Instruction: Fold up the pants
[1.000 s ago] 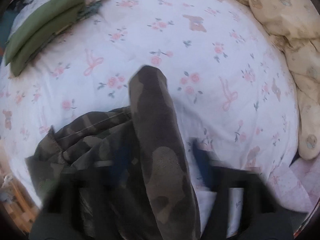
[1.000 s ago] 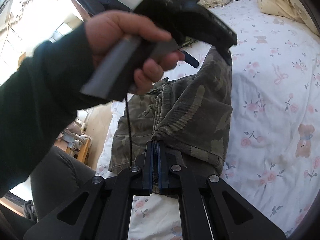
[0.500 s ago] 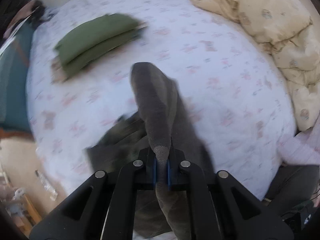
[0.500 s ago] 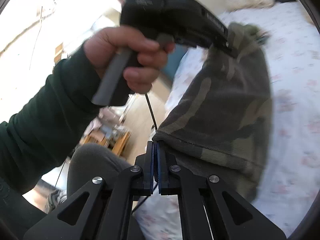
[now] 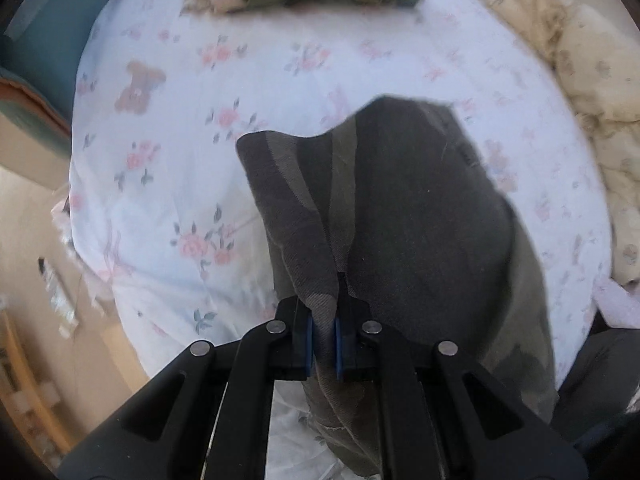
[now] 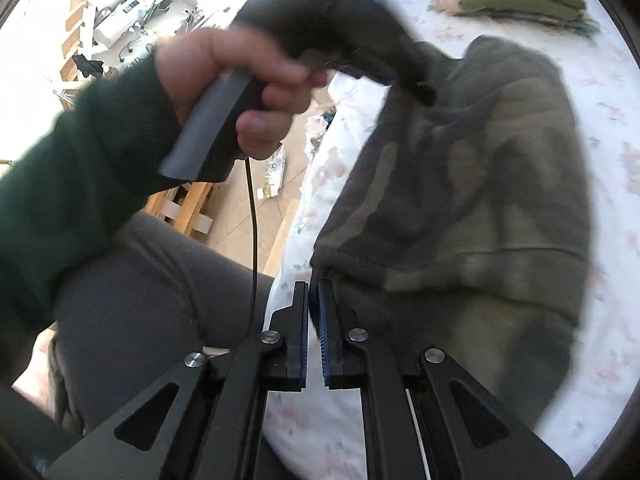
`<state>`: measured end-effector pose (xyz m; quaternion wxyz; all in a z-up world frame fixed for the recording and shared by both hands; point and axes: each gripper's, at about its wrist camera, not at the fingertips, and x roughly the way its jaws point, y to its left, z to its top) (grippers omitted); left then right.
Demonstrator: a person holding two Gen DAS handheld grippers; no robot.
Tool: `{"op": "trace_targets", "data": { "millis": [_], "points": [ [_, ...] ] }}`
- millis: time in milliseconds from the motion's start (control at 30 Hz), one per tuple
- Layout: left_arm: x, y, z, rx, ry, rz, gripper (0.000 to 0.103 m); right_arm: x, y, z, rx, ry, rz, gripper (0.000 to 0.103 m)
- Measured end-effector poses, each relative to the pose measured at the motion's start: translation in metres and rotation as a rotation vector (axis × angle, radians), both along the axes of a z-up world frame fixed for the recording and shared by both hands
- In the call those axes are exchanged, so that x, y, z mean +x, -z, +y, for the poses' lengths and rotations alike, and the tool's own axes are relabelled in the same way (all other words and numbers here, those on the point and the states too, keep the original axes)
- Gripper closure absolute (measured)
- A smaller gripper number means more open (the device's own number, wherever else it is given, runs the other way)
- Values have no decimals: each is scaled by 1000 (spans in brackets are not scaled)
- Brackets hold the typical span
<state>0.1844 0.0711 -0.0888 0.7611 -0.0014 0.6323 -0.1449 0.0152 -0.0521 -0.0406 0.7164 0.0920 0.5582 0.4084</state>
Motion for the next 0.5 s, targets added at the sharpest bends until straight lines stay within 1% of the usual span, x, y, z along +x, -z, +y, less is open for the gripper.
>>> {"op": "trace_targets", "data": {
  "millis": [67, 100, 167, 233, 267, 300, 333, 367, 400, 433, 467, 500],
  "points": [
    [-2, 2, 4, -13, -8, 6, 97, 2, -20, -23, 17, 25, -2, 95],
    [-3, 4, 5, -17, -6, 12, 97, 6, -30, -35, 21, 54, -20, 95],
    [-1, 8, 5, -29, 4, 22, 97, 16, -39, -52, -10, 140, -63, 95],
    [1, 9, 5, -35, 7, 21, 96, 38, -30, -64, -91, 245, -59, 95],
    [1, 10, 4, -22, 13, 10, 94, 44, -25, -63, -121, 266, -55, 95],
    [0, 11, 5, -19, 15, 4, 93, 50, -13, -58, -143, 275, -43, 95],
    [1, 12, 5, -13, 13, -1, 91, 54, 1, -55, -142, 265, -10, 95],
    [1, 15, 6, 15, 3, -7, 80, 54, 18, -50, -142, 246, 26, 102],
    [2, 17, 8, 65, -16, -14, 61, 53, 40, -40, -144, 232, 73, 103],
    [2, 17, 9, 112, -32, -25, 53, 52, 52, -35, -162, 232, 93, 103],
    [2, 14, 13, 182, -51, -52, 50, 50, 72, -28, -189, 233, 130, 103],
    [2, 10, 14, 217, -57, -73, 50, 47, 87, -24, -196, 239, 151, 103]
  ]
}}
